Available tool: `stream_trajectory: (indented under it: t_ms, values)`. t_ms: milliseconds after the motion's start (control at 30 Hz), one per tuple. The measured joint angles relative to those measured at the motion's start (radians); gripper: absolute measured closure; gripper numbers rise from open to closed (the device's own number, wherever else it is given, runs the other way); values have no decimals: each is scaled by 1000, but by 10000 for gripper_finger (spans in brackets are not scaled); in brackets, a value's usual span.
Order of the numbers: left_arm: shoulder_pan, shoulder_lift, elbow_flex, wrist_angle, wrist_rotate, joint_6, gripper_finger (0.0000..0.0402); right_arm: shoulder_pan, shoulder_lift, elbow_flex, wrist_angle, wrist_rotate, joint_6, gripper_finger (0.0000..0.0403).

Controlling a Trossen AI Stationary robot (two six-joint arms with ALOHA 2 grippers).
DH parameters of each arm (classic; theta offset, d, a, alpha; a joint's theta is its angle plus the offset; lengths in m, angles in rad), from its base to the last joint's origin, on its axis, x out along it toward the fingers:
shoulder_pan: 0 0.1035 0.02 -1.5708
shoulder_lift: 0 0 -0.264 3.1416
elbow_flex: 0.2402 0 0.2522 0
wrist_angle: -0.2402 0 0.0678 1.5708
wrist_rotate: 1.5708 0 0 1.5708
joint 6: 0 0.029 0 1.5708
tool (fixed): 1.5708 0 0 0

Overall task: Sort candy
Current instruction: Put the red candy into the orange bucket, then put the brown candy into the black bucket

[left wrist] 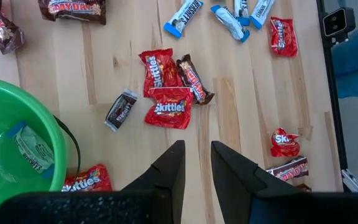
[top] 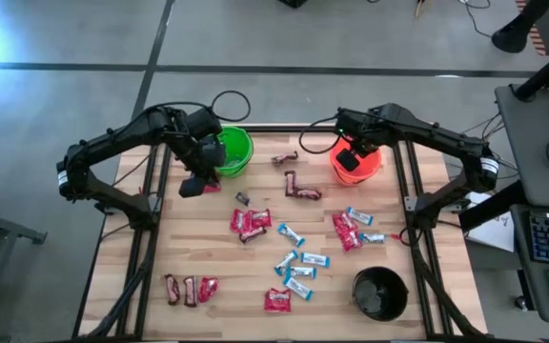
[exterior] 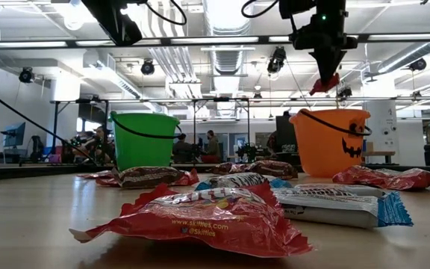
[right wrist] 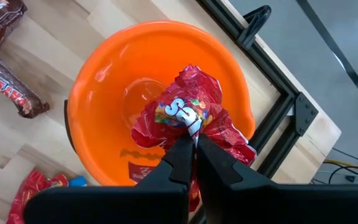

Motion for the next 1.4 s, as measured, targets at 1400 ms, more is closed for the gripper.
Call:
stream_trajectory:
  t_ms: [1400]
  values:
    - [0, 0, 0, 3, 0, 45, 401, 0, 1, 0, 23, -64, -5, 390]
